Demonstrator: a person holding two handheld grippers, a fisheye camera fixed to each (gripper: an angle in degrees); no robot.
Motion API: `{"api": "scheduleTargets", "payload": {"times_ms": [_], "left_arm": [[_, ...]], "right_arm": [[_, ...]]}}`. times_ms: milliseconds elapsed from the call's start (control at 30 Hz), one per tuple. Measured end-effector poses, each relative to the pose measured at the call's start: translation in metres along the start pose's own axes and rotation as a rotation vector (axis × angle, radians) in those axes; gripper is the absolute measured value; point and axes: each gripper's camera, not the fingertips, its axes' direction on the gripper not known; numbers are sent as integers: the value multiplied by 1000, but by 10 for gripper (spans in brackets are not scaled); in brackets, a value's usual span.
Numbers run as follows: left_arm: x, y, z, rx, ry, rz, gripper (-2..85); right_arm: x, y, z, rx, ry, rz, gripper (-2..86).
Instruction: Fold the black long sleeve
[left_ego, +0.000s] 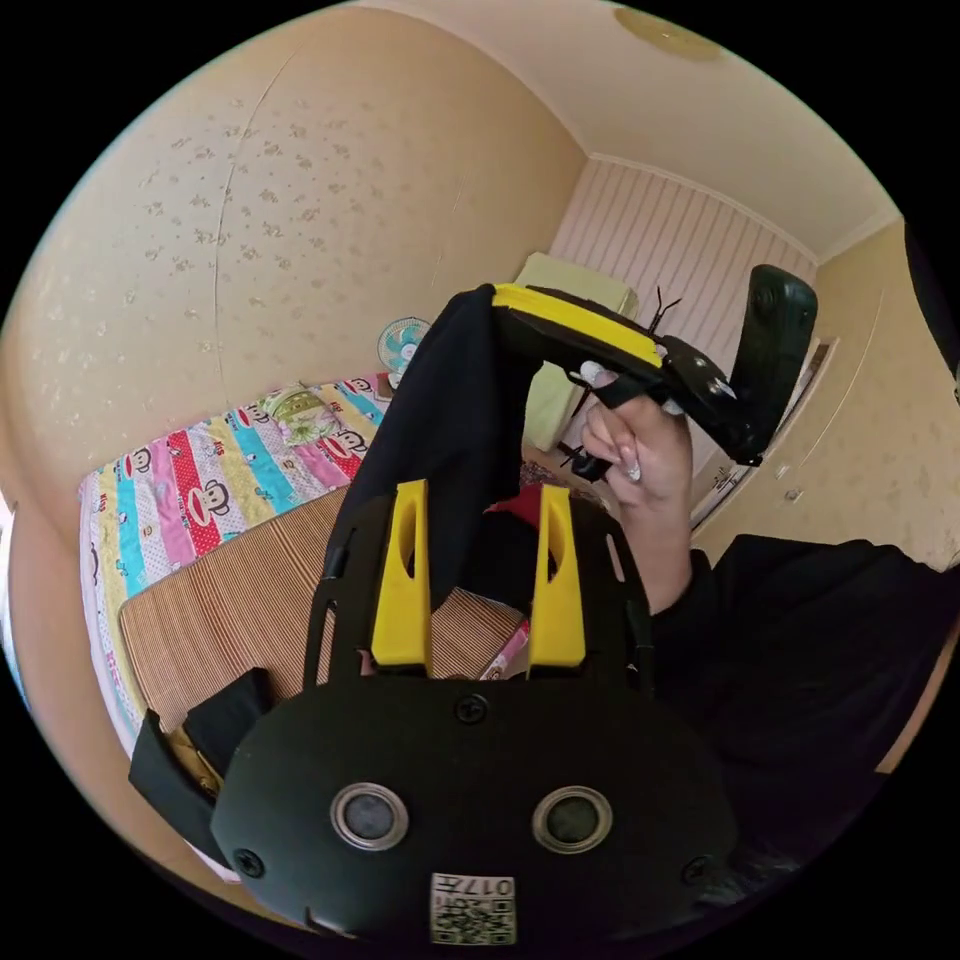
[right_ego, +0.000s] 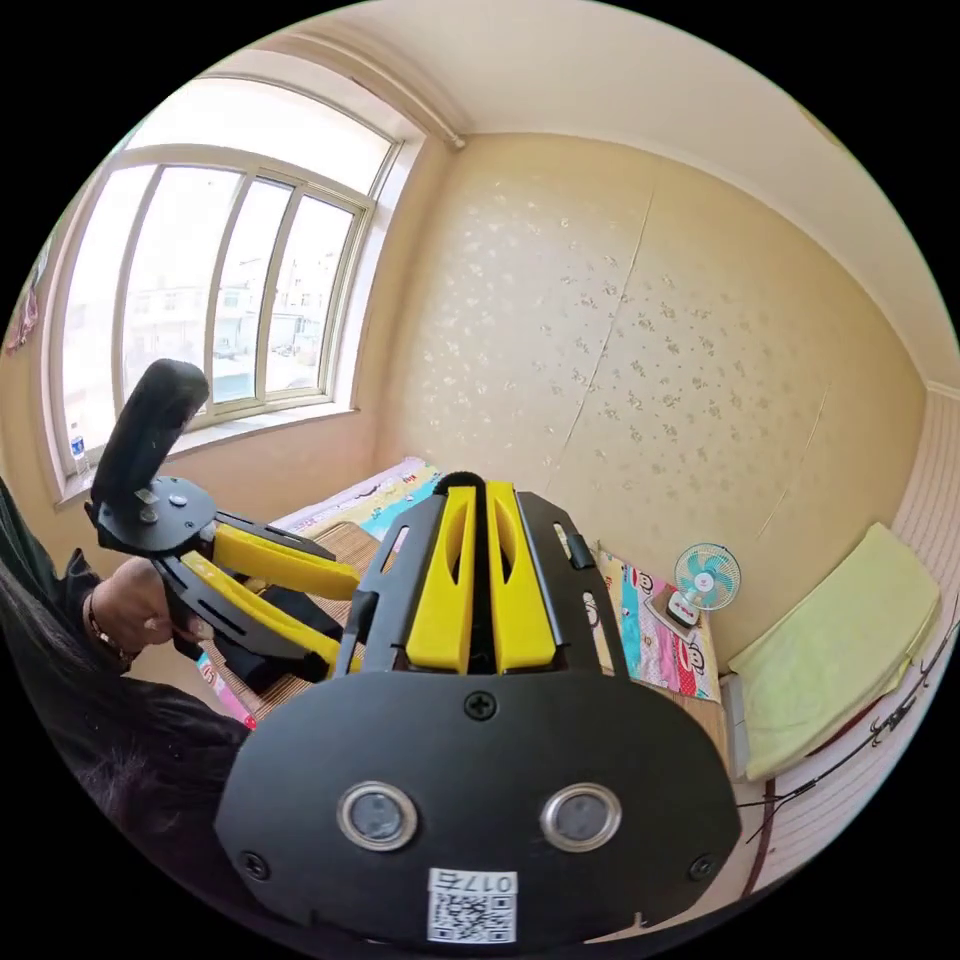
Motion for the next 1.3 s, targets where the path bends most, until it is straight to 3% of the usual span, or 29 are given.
{"api": "scheduleTargets", "payload": {"times_ms": [100, 200, 333, 433, 600, 800, 933, 1033, 1100, 1200, 1300], "left_arm": [[-10, -9, 42, -61, -58, -81, 151], [-19, -4, 64, -63, -138, -91, 77], [-37, 6, 38, 12, 110, -48, 28], [-45, 3, 8, 96, 297, -7, 16], [-51, -7, -33, 203, 356, -15, 10], [-38, -14, -70, 268, 293, -28, 6], [-27, -19, -78, 288, 230, -64, 4], [-32, -23, -81, 277, 210, -103, 0], [-42, -21, -96, 322, 210, -124, -3], [-60, -17, -129, 327, 149, -109, -4], [-80, 2, -165, 364, 51, -170, -4]], "right_arm": [[7, -1, 1, -17, -83, 67, 13], [9, 3, -1, 0, -95, 62, 15], [32, 18, -8, 67, -93, 62, 21], [71, 38, -18, 167, -205, 112, 32], [123, 116, -38, 441, -566, 239, 79], [114, 207, -8, 238, -915, 483, 164], [77, 214, 18, 216, -1085, 610, 171], [62, 176, 41, 70, -989, 545, 98], [67, 143, 57, -113, -792, 446, 45], [106, 121, 31, -54, -444, 469, 31], [161, 106, -15, 113, -255, 586, 26]]}}
